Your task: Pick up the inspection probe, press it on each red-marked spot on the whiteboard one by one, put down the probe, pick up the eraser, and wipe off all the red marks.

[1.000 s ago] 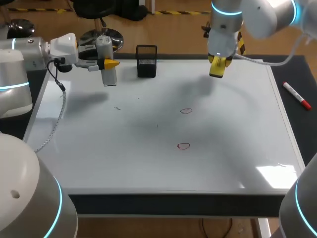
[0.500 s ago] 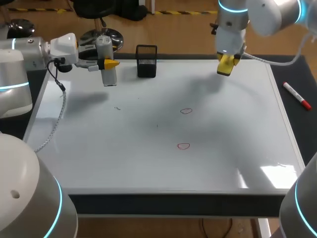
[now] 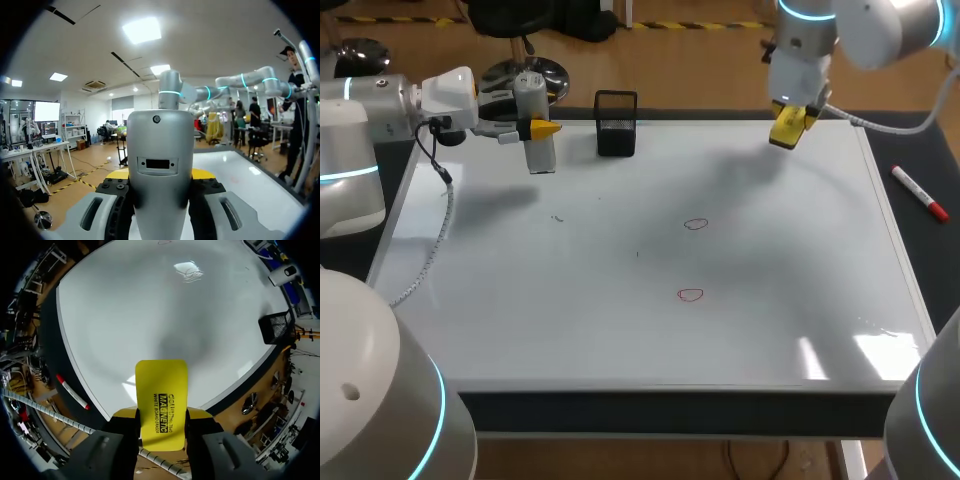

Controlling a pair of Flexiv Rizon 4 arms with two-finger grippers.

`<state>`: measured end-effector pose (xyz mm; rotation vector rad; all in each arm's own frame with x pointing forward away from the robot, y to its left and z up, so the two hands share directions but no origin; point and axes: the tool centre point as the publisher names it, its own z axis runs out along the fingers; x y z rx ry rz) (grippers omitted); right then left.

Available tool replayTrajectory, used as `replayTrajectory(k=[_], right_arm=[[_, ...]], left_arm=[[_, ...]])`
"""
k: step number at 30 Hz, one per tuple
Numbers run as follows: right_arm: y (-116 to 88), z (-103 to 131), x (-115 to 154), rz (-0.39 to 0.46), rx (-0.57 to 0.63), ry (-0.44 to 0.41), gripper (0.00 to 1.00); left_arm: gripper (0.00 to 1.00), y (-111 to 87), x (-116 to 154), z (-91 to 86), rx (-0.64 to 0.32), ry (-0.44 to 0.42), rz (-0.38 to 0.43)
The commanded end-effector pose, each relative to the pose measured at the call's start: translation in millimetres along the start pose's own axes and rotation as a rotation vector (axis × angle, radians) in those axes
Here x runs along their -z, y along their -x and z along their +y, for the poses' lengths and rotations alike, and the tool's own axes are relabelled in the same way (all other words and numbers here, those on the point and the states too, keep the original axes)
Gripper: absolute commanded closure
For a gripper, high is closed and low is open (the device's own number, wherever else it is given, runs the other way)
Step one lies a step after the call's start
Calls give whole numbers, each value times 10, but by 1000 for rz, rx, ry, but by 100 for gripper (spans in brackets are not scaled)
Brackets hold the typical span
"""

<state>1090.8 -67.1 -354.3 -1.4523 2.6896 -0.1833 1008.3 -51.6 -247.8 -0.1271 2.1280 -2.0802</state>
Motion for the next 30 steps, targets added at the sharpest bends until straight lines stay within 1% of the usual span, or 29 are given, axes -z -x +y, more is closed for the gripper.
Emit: replayTrajectory(k=[1,24,27,30], right_arm=[[-23,-1,27,-4,-3,-7,100],[-23,-1,27,-4,-3,-7,100],[-23,-1,27,-4,-3,-7,100],[-23,-1,27,-4,-3,-7,100]], left_arm=[[100,7,1,-1,-1,-2,2],[100,7,1,-1,-1,-2,2],[100,-21,-56,-19,-6,-9,3],[100,-66,-138,-33,-9,-19,24]])
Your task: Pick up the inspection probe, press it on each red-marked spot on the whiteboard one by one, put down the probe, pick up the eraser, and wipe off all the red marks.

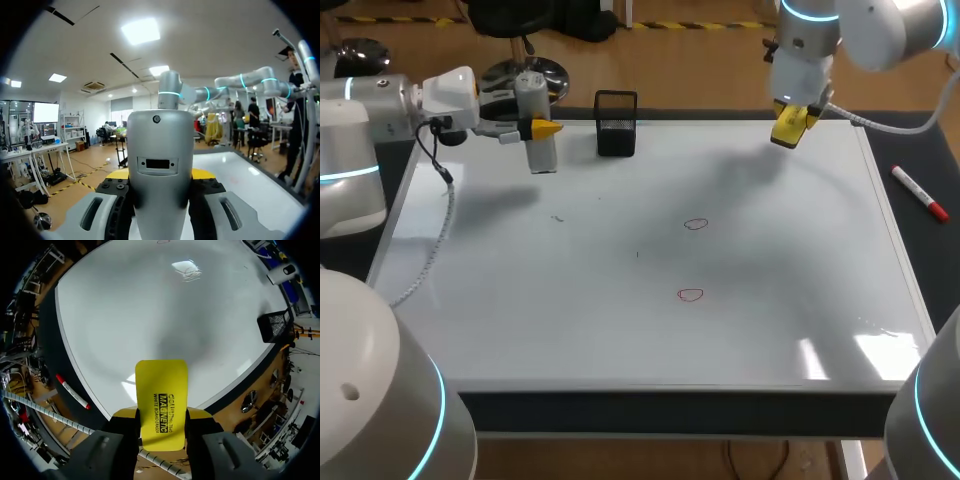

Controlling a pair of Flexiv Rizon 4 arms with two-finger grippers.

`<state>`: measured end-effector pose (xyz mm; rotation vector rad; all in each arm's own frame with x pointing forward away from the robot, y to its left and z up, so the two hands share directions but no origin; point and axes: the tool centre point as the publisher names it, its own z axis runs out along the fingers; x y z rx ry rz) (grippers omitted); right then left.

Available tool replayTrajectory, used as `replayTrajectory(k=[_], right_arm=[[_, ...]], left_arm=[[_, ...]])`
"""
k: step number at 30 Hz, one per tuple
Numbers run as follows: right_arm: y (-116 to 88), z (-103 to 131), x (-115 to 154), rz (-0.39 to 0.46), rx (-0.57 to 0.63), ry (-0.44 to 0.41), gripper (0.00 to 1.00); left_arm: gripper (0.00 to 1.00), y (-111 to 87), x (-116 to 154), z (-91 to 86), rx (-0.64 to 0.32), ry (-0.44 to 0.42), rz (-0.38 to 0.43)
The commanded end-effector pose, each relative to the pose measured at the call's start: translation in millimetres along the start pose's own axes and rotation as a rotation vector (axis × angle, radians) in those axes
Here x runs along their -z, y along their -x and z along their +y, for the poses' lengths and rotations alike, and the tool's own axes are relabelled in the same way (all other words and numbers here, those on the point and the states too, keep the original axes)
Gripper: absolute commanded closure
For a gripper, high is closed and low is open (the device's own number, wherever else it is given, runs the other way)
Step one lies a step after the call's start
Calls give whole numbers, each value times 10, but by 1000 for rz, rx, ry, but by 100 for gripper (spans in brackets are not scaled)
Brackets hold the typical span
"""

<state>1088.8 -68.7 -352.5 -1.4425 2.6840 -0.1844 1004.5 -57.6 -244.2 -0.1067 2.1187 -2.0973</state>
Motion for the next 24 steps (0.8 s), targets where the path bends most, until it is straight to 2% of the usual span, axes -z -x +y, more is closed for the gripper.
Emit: replayTrajectory(k=[1,15,24], right_arm=[[0,-6,7,3,2,-2,100],[0,-6,7,3,2,-2,100],[0,-6,7,3,2,-2,100]], left_arm=[[100,-38,-118,-1,-3,-8,19],[100,-378,-698,-182,-26,-36,151],[100,-635,-1044,-138,-1,-75,248]])
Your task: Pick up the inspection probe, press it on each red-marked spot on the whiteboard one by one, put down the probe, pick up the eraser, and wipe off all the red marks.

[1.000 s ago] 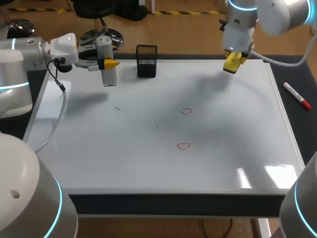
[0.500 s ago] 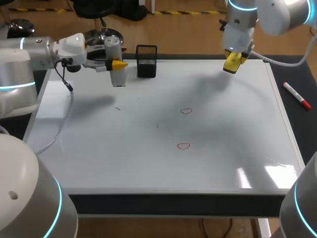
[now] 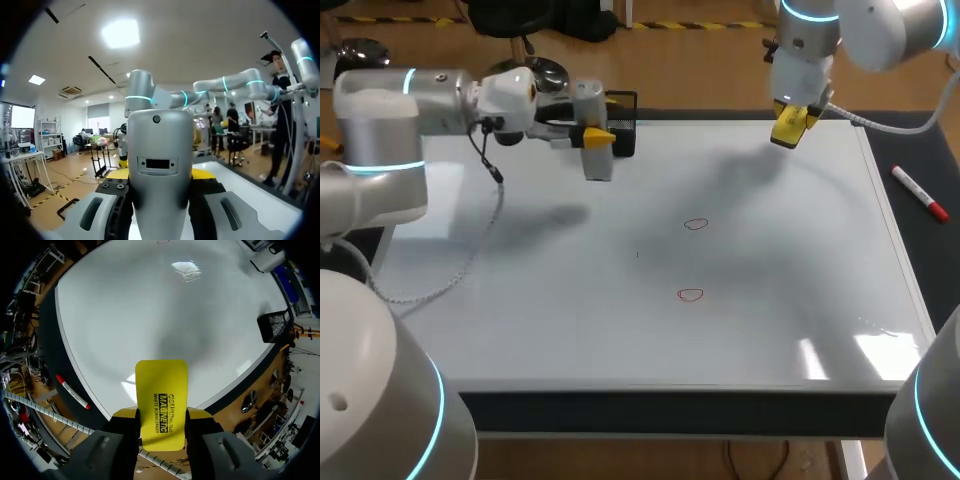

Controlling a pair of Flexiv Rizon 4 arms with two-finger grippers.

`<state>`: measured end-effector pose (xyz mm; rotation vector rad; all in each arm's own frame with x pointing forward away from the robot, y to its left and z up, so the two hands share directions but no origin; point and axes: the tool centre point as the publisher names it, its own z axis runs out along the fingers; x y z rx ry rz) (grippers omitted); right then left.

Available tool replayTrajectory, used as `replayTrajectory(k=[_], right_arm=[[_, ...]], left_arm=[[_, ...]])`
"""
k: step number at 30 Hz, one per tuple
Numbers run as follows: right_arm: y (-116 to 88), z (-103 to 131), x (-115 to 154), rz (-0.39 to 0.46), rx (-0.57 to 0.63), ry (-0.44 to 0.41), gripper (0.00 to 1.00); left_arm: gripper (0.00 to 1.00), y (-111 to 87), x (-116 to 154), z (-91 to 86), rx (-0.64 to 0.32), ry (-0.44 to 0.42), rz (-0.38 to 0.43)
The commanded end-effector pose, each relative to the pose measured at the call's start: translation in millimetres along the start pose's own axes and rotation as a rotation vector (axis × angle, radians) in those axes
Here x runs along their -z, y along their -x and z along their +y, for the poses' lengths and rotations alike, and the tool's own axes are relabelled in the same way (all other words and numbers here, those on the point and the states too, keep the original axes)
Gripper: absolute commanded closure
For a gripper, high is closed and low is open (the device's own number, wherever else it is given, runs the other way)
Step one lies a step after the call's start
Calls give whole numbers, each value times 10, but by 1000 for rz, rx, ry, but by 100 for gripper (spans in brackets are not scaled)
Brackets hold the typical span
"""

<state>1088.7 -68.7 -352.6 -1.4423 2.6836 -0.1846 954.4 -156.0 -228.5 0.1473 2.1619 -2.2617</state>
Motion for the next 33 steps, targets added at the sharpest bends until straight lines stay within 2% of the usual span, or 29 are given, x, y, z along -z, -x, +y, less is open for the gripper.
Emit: replayTrajectory(k=[1,15,33], right_arm=[[1,-6,8,4,2,-1,100],[1,-6,8,4,2,-1,100],[1,-6,8,4,2,-1,100]], left_arm=[[100,20,-191,84,10,-20,39],[100,-185,-832,189,50,-45,203],[100,-369,-1399,386,97,-55,355]])
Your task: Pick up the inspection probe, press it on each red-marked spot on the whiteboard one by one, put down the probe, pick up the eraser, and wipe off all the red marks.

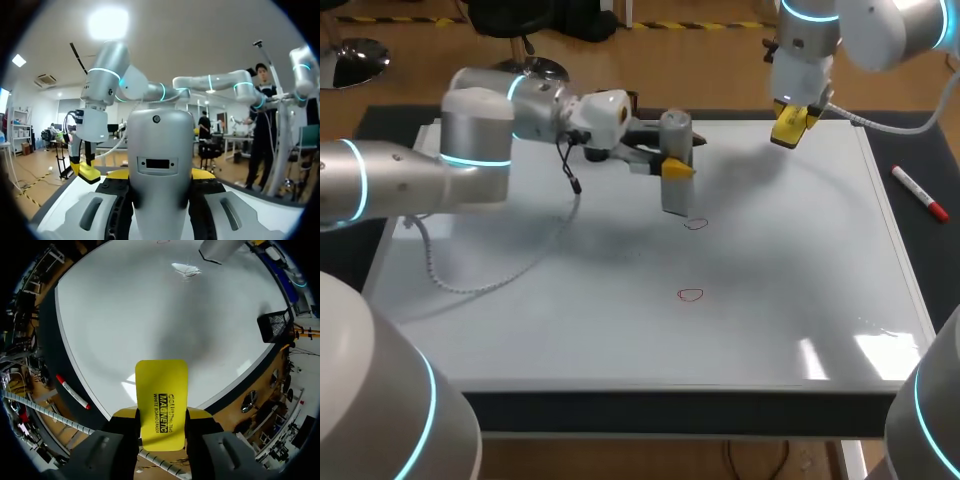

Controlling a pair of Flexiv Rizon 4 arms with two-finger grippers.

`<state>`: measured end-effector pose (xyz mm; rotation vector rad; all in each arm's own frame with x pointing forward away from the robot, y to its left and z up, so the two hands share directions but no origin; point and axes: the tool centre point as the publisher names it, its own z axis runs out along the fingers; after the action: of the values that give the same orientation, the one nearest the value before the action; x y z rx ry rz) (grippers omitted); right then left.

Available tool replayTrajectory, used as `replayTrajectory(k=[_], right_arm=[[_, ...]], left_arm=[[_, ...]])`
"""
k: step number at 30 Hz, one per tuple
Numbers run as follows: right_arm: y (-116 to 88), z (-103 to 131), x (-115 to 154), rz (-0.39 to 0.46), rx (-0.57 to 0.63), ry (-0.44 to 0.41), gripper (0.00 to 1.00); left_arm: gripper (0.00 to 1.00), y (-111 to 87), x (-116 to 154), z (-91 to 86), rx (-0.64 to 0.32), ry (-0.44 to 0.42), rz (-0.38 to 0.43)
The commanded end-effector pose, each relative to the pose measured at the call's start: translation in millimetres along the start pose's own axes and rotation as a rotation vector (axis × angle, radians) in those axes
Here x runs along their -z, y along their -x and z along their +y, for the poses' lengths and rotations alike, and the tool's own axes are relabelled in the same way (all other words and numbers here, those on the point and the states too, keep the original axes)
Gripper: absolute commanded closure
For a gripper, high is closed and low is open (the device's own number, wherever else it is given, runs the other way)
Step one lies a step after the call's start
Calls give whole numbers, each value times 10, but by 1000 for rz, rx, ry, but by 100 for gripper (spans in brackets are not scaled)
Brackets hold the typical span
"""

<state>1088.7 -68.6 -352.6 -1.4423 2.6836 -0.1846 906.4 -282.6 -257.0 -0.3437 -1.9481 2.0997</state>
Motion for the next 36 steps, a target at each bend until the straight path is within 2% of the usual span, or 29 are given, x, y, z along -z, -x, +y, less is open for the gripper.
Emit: replayTrajectory(k=[1,24,36], right_arm=[[1,-7,8,4,2,-1,100],[1,-7,8,4,2,-1,100],[1,-7,8,4,2,-1,100]], left_arm=[[100,92,-108,86,6,-11,70],[100,115,-284,379,56,-39,129],[100,127,-295,447,64,-42,139]])
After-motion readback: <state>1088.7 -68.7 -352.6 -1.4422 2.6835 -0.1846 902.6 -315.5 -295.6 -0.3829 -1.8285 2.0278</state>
